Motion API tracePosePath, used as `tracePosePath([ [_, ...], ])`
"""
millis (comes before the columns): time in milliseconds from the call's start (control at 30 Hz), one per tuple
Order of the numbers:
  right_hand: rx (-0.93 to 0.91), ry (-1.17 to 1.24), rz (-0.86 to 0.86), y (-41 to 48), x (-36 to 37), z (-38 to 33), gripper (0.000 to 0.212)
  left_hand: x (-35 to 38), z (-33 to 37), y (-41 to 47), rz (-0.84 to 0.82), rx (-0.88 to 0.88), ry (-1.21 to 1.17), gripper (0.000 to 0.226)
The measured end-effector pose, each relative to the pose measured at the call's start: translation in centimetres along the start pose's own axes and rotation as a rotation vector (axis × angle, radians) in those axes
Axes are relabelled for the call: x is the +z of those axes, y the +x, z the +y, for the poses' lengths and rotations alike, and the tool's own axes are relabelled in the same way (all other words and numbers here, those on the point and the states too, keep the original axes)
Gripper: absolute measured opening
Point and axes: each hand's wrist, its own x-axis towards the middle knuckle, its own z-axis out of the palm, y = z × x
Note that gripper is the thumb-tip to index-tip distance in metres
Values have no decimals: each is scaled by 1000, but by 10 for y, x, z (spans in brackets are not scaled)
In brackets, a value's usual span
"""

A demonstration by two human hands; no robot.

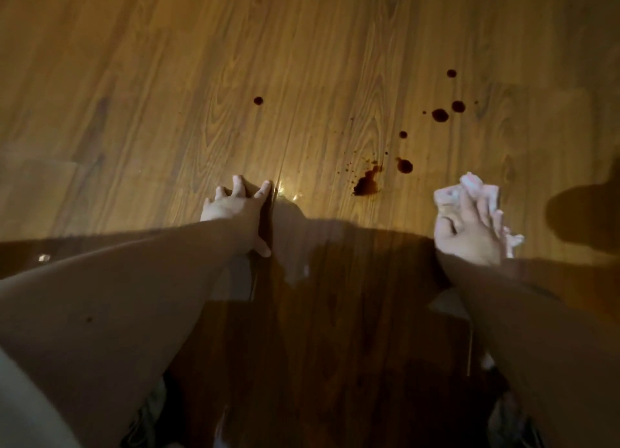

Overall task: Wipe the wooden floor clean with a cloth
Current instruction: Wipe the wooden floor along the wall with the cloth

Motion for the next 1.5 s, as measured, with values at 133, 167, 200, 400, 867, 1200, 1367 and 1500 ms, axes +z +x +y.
tracePosePath([
  [133,-3,-11,-24,-22,2,-59,40,-18,0,9,119,-7,-69,95],
  [167,-161,12,-6,-39,10,-80,36,-22,3,12,109,-7,-70,101],
  [200,-344,54,-46,-59,21,-103,36,-24,4,14,75,-24,-78,110],
  [400,-683,13,-182,-64,30,-95,50,-26,6,26,-52,-64,-35,131],
  [867,-632,50,-287,14,9,-147,58,-15,-7,34,25,-30,-41,133],
  [1200,49,23,-13,49,-23,-33,55,-14,-4,32,-13,-32,-36,129],
  [1367,-201,-82,-227,41,-6,-126,56,-15,-7,31,-4,-32,-76,131],
  [1500,-909,-107,-374,-7,13,-151,48,-14,-8,32,-5,-38,-78,132],
])
